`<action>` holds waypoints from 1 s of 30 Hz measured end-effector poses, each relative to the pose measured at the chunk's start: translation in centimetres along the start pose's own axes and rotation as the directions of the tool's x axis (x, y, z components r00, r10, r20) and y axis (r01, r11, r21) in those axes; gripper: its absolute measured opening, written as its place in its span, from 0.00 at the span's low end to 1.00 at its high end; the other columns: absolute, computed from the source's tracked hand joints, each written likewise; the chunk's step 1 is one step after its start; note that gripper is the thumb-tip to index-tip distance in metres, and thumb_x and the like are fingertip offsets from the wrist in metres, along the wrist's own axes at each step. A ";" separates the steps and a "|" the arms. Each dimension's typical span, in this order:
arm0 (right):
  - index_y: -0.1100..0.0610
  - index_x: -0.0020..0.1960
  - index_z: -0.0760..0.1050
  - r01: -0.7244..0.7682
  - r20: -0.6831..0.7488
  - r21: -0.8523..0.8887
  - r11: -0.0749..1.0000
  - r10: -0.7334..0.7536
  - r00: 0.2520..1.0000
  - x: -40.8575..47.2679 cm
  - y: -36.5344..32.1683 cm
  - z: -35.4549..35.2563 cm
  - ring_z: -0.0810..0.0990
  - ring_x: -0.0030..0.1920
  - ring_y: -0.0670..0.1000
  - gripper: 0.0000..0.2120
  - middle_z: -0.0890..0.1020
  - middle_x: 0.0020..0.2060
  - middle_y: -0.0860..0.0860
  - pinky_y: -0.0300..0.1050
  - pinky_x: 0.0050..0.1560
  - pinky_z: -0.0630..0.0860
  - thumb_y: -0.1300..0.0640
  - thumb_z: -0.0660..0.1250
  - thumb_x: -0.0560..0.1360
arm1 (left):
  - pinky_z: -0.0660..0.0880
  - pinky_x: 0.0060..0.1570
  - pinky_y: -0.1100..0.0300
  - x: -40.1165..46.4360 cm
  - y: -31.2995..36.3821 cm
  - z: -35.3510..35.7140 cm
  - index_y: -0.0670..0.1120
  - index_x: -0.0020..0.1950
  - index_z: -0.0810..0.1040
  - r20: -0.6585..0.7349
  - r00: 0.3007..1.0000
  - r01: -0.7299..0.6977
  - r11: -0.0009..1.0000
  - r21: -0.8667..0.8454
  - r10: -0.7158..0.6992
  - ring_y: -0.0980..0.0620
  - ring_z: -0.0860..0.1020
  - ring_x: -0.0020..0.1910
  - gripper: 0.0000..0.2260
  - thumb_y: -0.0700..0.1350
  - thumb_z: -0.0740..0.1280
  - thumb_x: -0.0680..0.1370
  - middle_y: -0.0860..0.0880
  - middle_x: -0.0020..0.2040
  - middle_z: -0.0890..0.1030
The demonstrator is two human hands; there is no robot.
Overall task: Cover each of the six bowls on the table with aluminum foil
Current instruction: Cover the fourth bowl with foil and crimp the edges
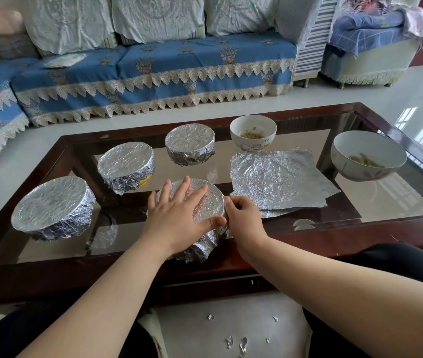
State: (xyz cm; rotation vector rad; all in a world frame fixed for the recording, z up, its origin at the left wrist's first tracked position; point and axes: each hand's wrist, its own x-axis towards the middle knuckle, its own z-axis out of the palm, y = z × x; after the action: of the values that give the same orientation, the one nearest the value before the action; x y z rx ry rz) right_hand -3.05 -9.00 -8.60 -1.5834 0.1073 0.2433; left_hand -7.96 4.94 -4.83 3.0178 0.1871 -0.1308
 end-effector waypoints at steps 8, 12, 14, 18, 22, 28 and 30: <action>0.59 0.43 0.77 -0.132 0.102 0.194 0.972 0.114 0.988 0.3 -0.5 -0.1 0.71 0.30 0.49 0.08 0.76 0.31 0.54 0.42 0.32 0.69 0.64 0.61 0.79 | 0.42 0.76 0.38 0.0 0.2 0.0 0.66 0.79 0.46 0.002 1.000 0.007 1.000 0.003 -0.007 0.42 0.41 0.80 0.51 0.83 0.34 0.57 0.54 0.82 0.42; 0.61 0.44 0.77 -0.176 0.116 0.220 0.959 0.153 0.981 0.6 -0.4 0.0 0.71 0.34 0.53 0.09 0.76 0.36 0.59 0.44 0.35 0.69 0.68 0.60 0.78 | 0.42 0.76 0.38 0.1 0.1 0.0 0.66 0.79 0.46 -0.004 1.000 0.006 1.000 0.017 -0.006 0.42 0.42 0.80 0.50 0.82 0.35 0.59 0.53 0.82 0.43; 0.63 0.48 0.77 -0.189 0.107 0.235 0.953 0.168 0.980 0.7 -0.2 0.1 0.72 0.37 0.55 0.07 0.76 0.40 0.60 0.46 0.37 0.70 0.67 0.61 0.78 | 0.43 0.76 0.38 0.1 0.0 0.1 0.66 0.79 0.46 -0.011 1.000 0.005 1.000 0.016 -0.005 0.41 0.42 0.80 0.50 0.83 0.35 0.59 0.53 0.82 0.43; 0.60 0.46 0.77 -0.193 0.061 0.233 0.953 0.184 0.981 0.8 0.2 0.3 0.72 0.39 0.55 0.05 0.77 0.40 0.59 0.48 0.41 0.71 0.65 0.64 0.77 | 0.43 0.76 0.38 0.2 0.1 0.1 0.66 0.79 0.46 -0.002 1.000 0.011 1.000 0.019 -0.011 0.42 0.42 0.80 0.50 0.82 0.35 0.58 0.53 0.82 0.43; 0.57 0.45 0.78 -0.180 0.035 0.222 0.958 0.177 0.984 0.7 0.4 0.4 0.75 0.39 0.55 0.03 0.80 0.41 0.58 0.50 0.45 0.74 0.62 0.67 0.77 | 0.42 0.76 0.38 0.1 0.0 0.1 0.66 0.79 0.46 -0.001 1.000 0.011 1.000 0.020 -0.011 0.42 0.41 0.80 0.49 0.82 0.35 0.59 0.53 0.82 0.42; 0.56 0.45 0.81 -0.112 -0.037 0.129 0.985 0.117 0.992 0.0 -0.3 -0.5 0.76 0.31 0.48 0.03 0.82 0.33 0.53 0.43 0.36 0.75 0.62 0.68 0.75 | 0.42 0.76 0.38 0.0 0.1 0.1 0.66 0.79 0.45 -0.005 1.000 0.014 1.000 0.021 -0.014 0.42 0.41 0.80 0.49 0.82 0.35 0.59 0.54 0.82 0.42; 0.55 0.46 0.82 -0.079 -0.042 0.081 0.994 0.083 0.996 -0.6 -0.4 -0.6 0.77 0.34 0.50 0.06 0.84 0.36 0.56 0.48 0.42 0.77 0.62 0.67 0.75 | 0.42 0.76 0.38 0.0 0.1 0.1 0.66 0.79 0.45 -0.005 1.000 0.018 1.000 0.020 -0.018 0.42 0.41 0.80 0.49 0.82 0.35 0.59 0.54 0.82 0.42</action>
State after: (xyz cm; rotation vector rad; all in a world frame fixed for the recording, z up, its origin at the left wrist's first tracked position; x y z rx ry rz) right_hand -3.47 -9.59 -8.09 -1.5072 0.2145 0.2635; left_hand -7.92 4.85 -4.96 3.0376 0.2151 -0.1275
